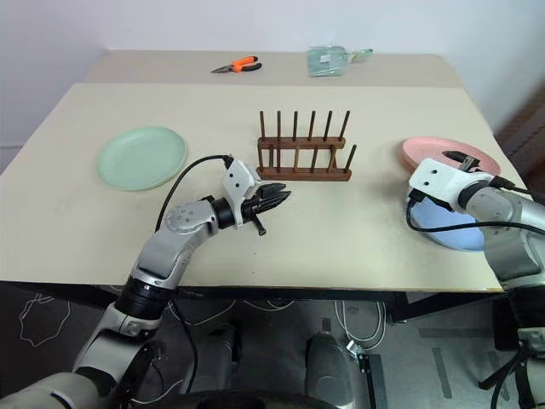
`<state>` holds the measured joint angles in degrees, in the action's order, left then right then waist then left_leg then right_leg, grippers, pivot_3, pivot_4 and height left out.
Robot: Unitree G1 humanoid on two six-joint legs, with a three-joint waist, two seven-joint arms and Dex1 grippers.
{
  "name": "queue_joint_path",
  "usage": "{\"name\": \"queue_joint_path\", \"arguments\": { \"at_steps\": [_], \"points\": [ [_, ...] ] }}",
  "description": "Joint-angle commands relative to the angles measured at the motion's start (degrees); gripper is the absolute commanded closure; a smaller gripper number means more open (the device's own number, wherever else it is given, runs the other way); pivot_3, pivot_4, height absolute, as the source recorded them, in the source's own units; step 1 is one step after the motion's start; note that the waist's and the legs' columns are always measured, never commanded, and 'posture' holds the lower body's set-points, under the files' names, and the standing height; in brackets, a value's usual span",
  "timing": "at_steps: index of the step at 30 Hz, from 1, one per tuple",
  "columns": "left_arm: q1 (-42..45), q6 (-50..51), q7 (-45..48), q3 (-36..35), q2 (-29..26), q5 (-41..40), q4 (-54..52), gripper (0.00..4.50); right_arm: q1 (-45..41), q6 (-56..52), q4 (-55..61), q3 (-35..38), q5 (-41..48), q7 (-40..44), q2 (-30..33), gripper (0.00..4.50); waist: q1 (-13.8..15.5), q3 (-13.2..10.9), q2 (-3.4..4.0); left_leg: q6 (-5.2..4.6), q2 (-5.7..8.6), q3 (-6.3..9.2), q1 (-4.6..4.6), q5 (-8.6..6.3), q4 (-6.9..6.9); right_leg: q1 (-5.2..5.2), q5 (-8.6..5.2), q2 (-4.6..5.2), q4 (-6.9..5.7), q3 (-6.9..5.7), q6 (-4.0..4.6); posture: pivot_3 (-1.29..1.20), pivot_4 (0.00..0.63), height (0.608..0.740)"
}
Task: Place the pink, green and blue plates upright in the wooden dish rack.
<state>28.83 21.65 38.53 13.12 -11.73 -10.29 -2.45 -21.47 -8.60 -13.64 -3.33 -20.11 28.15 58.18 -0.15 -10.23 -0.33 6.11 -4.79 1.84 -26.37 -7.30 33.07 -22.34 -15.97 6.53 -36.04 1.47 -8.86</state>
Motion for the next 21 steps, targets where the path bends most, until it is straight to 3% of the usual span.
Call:
{"name": "queue_joint_path", "arguments": {
  "at_steps": [1, 3, 8, 9, 12, 15, 16, 19, 21],
  "points": [
    [0.31, 0.96, 1.43, -0.52, 0.12, -2.54, -3.53, 3.75, -5.32, 6.44, -10.48, -2.81, -4.12, -4.32, -1.0, 1.09, -0.5, 0.0, 0.0, 0.0, 0.01, 0.0, -0.01, 0.0, 0.0, 0.0, 0.0, 0.0, 0.0, 0.0, 0.0, 0.0, 0.15, 0.74],
    [-0.24, 1.3, 2.05, -0.16, -0.37, -2.94, -4.95, 3.75, -6.76, 8.9, -13.62, -4.03, -5.0, -5.02, -1.33, 1.71, -0.57, -0.01, 0.0, 0.0, 0.01, 0.01, -0.01, 0.0, -0.02, 0.0, 0.0, 0.0, 0.01, 0.0, -0.01, 0.0, 0.15, 0.74],
    [-2.01, 2.71, 1.85, -0.86, -1.25, -3.75, -7.44, 3.75, -7.23, 9.7, -12.74, -3.17, -4.47, -5.48, -2.01, 4.24, -0.54, -0.01, 0.02, 0.0, 0.01, 0.01, -0.01, 0.01, -0.06, 0.0, 0.02, 0.0, 0.0, 0.0, -0.14, 0.0, 0.15, 0.74],
    [-2.27, 2.85, 1.85, -0.84, -1.46, -3.8, -7.73, 3.75, -6.93, 9.66, -12.11, -2.93, -4.56, -5.69, -1.95, 4.48, -0.53, -0.02, 0.04, -0.01, 0.01, 0.01, -0.02, 0.01, -0.05, 0.0, 0.06, 0.0, 0.0, 0.01, -0.21, 0.0, 0.15, 0.74],
    [-2.87, 3.07, 2.05, -0.79, -2.0, -4.04, -8.31, 3.75, -5.59, 10.36, -8.41, -1.97, -6.04, -7.64, -0.56, 4.48, -0.46, -0.02, 0.04, -0.01, 0.02, 0.01, -0.02, 0.01, -0.03, 0.01, 0.04, 0.0, 0.0, 0.01, -0.17, 0.0, 0.15, 0.74],
    [-2.83, 2.86, 2.38, -1.03, -2.68, -3.87, -8.04, 3.75, -4.37, 9.37, -1.23, 2.78, -1.52, -5.94, -0.87, 4.48, -0.4, -0.03, 0.04, -0.01, 0.03, 0.02, -0.04, 0.01, -0.03, 0.0, 0.0, 0.0, 0.0, 0.01, -0.09, 0.0, 0.15, 0.74],
    [-2.71, 2.69, 2.53, -1.21, -2.95, -3.84, -7.66, 3.75, -4.4, 8.7, 2.44, 5.87, 3.44, -4.59, -2.8, 4.48, -0.41, -0.03, 0.06, -0.01, 0.03, 0.01, -0.03, 0.01, -0.03, 0.0, 0.0, 0.0, 0.0, 0.01, -0.09, 0.0, 0.15, 0.74],
    [-2.28, 2.06, 2.94, -1.52, -3.58, -3.75, -6.41, 3.75, -6.77, -5.67, 19.12, 17.73, 32.9, 0.95, -15.16, 4.48, -1.07, -0.04, 0.05, -0.01, -0.03, 0.02, 0.02, 0.0, -0.03, 0.01, 0.08, -0.03, -0.04, 0.01, -0.23, 0.0, 0.15, 0.74],
    [-1.94, 1.93, 3.27, -1.75, -3.81, -3.91, -5.83, 3.75, -8.67, -18.13, 26.59, 23.4, 50.45, 1.94, -19.11, 4.48, -0.83, -0.05, 0.07, -0.01, -0.04, 0.07, 0.08, 0.01, -0.06, 0.05, 0.09, -0.04, -0.12, 0.01, -0.27, 0.0, 0.15, 0.74]
  ]
}}
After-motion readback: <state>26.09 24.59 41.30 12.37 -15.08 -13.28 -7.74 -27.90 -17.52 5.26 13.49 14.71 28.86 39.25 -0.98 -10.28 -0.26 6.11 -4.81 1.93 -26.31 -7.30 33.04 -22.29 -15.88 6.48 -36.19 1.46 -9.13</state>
